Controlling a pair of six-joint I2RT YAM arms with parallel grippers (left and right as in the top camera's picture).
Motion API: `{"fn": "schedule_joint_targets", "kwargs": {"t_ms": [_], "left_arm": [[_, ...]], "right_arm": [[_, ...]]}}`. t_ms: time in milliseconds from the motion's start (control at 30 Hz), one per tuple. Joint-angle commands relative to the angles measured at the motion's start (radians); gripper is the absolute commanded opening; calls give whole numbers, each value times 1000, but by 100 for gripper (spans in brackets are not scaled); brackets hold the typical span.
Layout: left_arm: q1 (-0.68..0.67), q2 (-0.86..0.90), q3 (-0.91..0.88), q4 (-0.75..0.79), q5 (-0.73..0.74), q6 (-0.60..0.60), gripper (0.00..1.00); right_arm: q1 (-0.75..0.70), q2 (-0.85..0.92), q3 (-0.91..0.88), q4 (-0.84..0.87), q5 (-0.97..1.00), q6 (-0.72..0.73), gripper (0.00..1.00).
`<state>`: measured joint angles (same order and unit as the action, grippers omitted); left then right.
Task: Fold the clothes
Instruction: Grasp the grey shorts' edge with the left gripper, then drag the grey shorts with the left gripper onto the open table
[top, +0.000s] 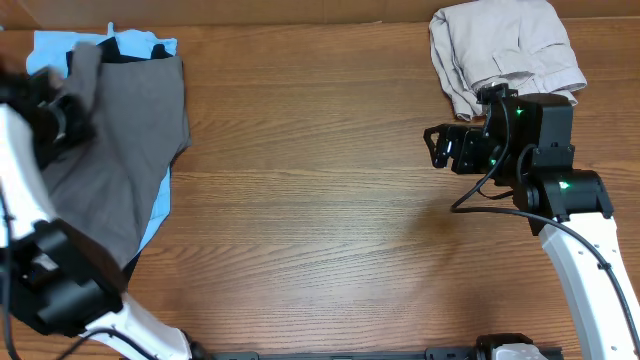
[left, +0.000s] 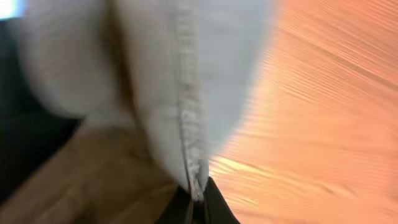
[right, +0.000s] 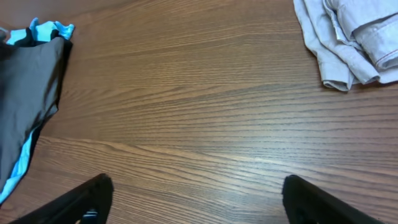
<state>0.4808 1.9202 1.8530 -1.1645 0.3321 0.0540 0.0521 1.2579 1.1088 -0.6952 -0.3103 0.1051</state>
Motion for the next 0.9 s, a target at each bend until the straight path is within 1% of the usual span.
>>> {"fn": "schedule_joint_targets", "kwargs": {"t_ms": [0,100,200,300,433,633,767,867], "left_arm": [[-148,-51,17,-26,88,-13,4],[-314,-46,17,-29,96,-21,4],[-449,-41,17,-1,95,-44,4],[-592,-35,17,67,77,-91,4],[-768,-13,16,171,32,-149,4],[-928,59,16,258,27,-175,4],[-1004,126,16,296,42,-175,4],[-1059,178,16,331,84,-175,4]], "right_arm": [[-7,0,26,5,-6,26,87],[-9,-11,27,-10,-6,49,86],[-10,-28,45,-54,-5,48,85],[-29,-49,74,-118,-6,49,84],[-110,-89,114,-217,-6,52,84],[-277,-134,137,-290,-6,52,85],[-354,-135,137,-307,-6,51,85],[-398,-135,137,-309,-6,48,86]]}}
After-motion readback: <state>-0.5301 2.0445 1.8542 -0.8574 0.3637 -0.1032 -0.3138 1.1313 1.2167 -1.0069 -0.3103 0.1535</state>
